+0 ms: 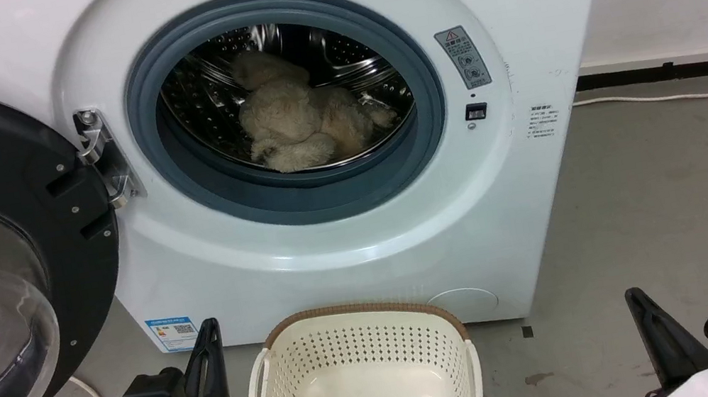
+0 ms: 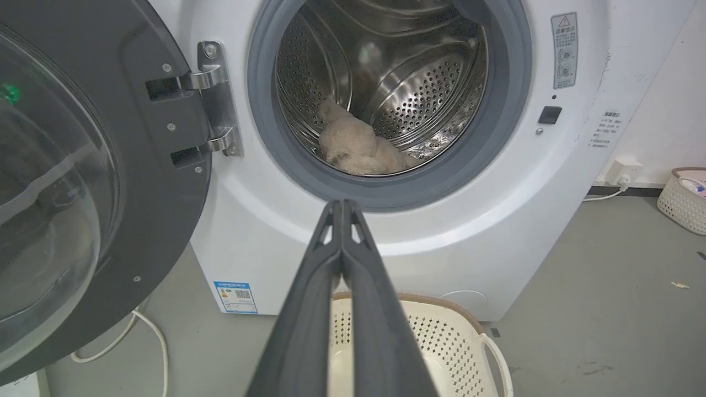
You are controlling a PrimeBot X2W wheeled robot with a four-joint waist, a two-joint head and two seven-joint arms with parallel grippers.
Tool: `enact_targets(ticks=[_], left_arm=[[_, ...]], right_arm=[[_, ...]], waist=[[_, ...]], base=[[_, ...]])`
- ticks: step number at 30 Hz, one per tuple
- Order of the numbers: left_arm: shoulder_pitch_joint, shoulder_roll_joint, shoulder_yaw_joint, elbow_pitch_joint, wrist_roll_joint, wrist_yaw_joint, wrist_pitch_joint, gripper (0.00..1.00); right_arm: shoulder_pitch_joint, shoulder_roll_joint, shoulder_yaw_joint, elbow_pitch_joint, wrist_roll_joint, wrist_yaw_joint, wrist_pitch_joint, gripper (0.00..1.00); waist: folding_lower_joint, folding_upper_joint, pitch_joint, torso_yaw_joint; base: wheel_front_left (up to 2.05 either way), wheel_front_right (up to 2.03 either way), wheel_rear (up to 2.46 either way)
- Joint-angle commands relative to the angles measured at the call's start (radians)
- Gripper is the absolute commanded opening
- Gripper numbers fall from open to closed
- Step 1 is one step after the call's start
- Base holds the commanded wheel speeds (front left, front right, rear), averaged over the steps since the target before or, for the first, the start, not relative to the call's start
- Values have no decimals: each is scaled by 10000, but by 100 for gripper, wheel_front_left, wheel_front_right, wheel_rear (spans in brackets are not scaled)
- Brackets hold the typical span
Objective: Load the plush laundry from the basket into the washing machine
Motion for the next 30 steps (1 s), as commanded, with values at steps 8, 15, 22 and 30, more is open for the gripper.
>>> enact_targets(ticks=[8,15,22,30], left_arm=[[229,-151,250,-235,343,-135,159,0],[269,-250,394,-361,546,-190,260,0],[308,-349,538,-487,749,-245,362,0],[347,-448,681,-612,951,-300,463,0]], right_arm=[[-215,-1,46,-180,-183,-4,173,0],[-279,-2,65,-262,-257,-5,287,0],[-343,-2,85,-344,-331,-5,401,0],[-407,-2,104,-426,-404,-5,514,0]], waist=[[-1,0,28,-12],[-1,0,50,-22],[-1,0,72,-32],[-1,0,94,-42]], base=[[0,0,0],[0,0,0],[0,0,0],[0,0,0]])
